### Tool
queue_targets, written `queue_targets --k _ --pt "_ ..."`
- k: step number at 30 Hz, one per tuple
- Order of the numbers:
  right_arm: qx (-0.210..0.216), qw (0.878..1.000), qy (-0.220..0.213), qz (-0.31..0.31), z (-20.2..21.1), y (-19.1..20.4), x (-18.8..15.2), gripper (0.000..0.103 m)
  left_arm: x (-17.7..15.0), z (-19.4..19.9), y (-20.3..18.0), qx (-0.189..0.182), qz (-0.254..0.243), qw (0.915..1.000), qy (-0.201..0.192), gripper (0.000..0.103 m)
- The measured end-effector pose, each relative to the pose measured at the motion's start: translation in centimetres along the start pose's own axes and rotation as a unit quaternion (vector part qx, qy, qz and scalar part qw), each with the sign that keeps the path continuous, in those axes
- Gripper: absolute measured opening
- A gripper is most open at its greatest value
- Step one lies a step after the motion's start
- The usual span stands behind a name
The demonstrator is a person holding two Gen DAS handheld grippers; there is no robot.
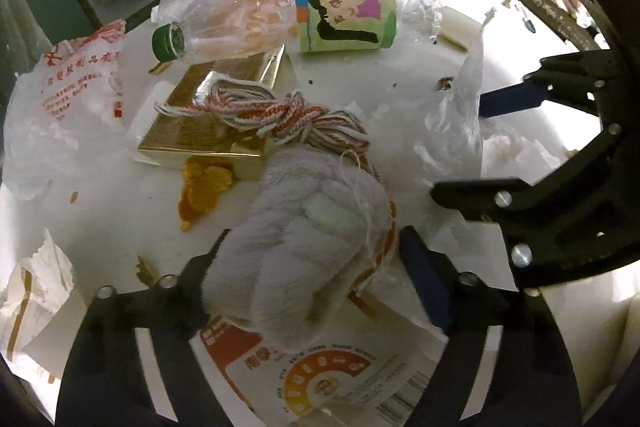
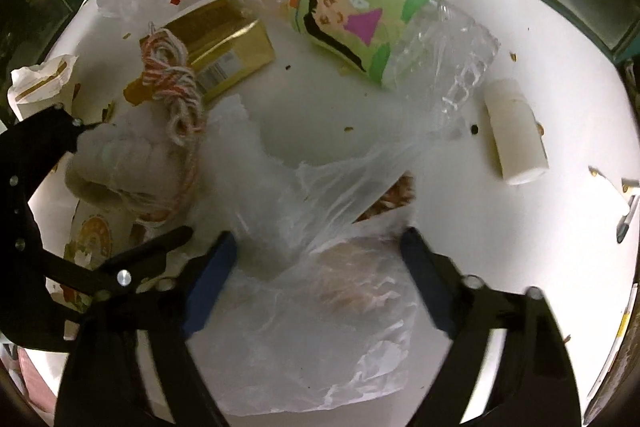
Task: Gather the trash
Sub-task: 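Grasp the grey fuzzy cloth with the left tool while the right tool grasps the white plastic bag, then carry the grey cloth with the left tool while the right tool carries the bag to the bin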
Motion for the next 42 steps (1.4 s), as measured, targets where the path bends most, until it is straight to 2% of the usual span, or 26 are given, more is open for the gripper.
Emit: queue_targets --k 1,2,3,4,7,13,19,33,42 --pt "0.009 1.000 -0.004 0.005 0.2 0.1 0.1 0.049 0.1 0.0 -0.1 -0.005 0.002 1.0000 0.000 0.067" --pt "0.018 1.000 -0.005 0.010 0.2 0.1 0.2 0.040 0.2 0.1 -0.3 -0.007 0.002 1.0000 -0.001 0.063" --pt "0.030 0.999 -0.005 0.012 0.3 0.2 0.3 0.028 0.3 0.2 -0.3 -0.010 0.000 0.9999 -0.002 0.054" --pt "0.040 0.999 -0.003 0.011 0.3 0.2 0.3 0.023 0.4 0.3 -0.4 -0.014 -0.001 0.9999 -0.002 0.045" --pt "0.056 0.998 -0.001 0.000 0.6 0.3 0.2 0.018 0.8 0.5 -0.8 -0.023 -0.001 0.9997 0.000 0.041" --pt "0.072 0.997 -0.009 -0.016 2.0 -0.6 0.0 0.017 0.9 2.4 -1.3 -0.037 0.012 0.9991 -0.016 0.040" --pt "0.076 0.996 -0.023 -0.026 4.4 -1.1 -0.6 0.017 0.8 4.7 -2.2 -0.040 -0.004 0.9988 -0.029 0.040" --pt "0.064 0.995 -0.063 -0.037 11.1 -0.8 -4.8 0.017 0.0 11.1 -6.5 -0.033 -0.043 0.9964 -0.064 0.040" --pt "0.040 0.994 -0.093 -0.049 15.0 -1.0 -7.3 0.017 -0.5 14.4 -9.5 -0.038 -0.062 0.9933 -0.090 0.040"
Point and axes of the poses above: each gripper's, at about its wrist camera, not at the fingertips, and z roughly against the way its jaws point, y to its left, x to its top, the point moved 3 cm from there along -z, roughly the way its jaws point, and after that the axes turned 2 degrees about -x, right-handed, at the moved point
